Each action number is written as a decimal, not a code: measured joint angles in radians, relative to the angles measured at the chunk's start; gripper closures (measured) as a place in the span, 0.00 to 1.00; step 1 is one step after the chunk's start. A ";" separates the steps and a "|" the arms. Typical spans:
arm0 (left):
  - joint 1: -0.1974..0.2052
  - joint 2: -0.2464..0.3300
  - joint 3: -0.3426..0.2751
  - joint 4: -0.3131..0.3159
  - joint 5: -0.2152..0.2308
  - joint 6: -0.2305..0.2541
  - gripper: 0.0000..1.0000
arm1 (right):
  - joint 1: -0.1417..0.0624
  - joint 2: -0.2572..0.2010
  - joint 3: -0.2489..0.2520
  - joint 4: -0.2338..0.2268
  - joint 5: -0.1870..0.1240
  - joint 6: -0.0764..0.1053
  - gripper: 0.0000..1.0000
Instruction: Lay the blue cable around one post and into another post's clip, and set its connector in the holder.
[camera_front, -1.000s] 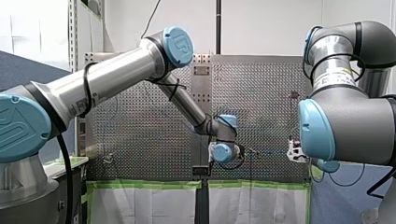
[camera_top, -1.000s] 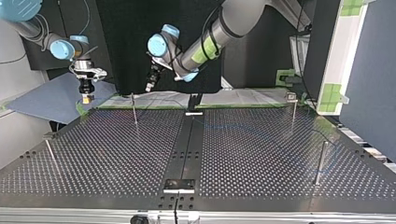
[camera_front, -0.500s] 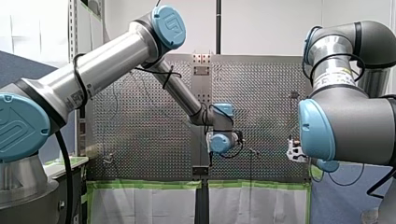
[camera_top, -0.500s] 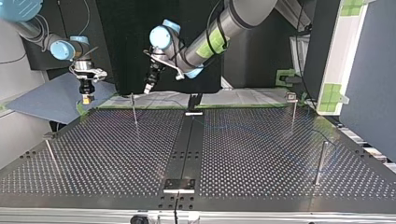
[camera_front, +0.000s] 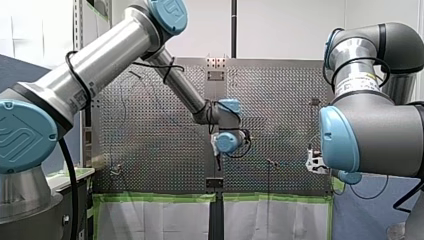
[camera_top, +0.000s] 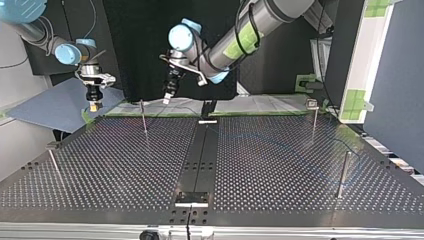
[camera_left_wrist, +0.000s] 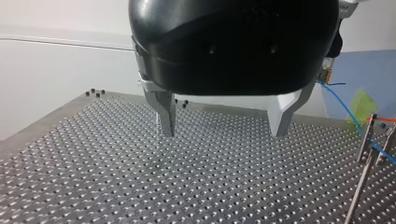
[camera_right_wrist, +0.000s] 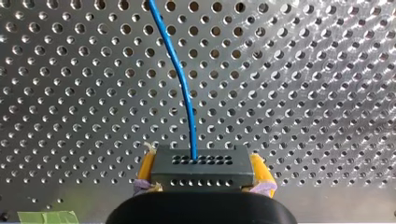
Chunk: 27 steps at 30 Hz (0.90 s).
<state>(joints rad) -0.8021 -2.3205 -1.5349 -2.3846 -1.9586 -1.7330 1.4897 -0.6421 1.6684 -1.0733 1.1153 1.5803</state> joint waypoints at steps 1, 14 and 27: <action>0.002 0.008 -0.008 -0.001 0.000 -0.003 0.02 | 0.000 0.000 0.000 0.000 0.000 0.000 1.00; 0.019 0.125 -0.125 -0.007 0.003 -0.013 0.02 | 0.008 0.000 0.000 0.002 0.002 0.001 1.00; 0.039 0.234 -0.235 0.017 0.047 -0.027 0.02 | 0.011 0.000 0.000 0.002 0.002 0.003 1.00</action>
<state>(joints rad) -0.7629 -2.0861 -1.7695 -2.3680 -1.9118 -1.7604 1.5008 -0.6420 1.6684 -1.0709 1.1170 1.5828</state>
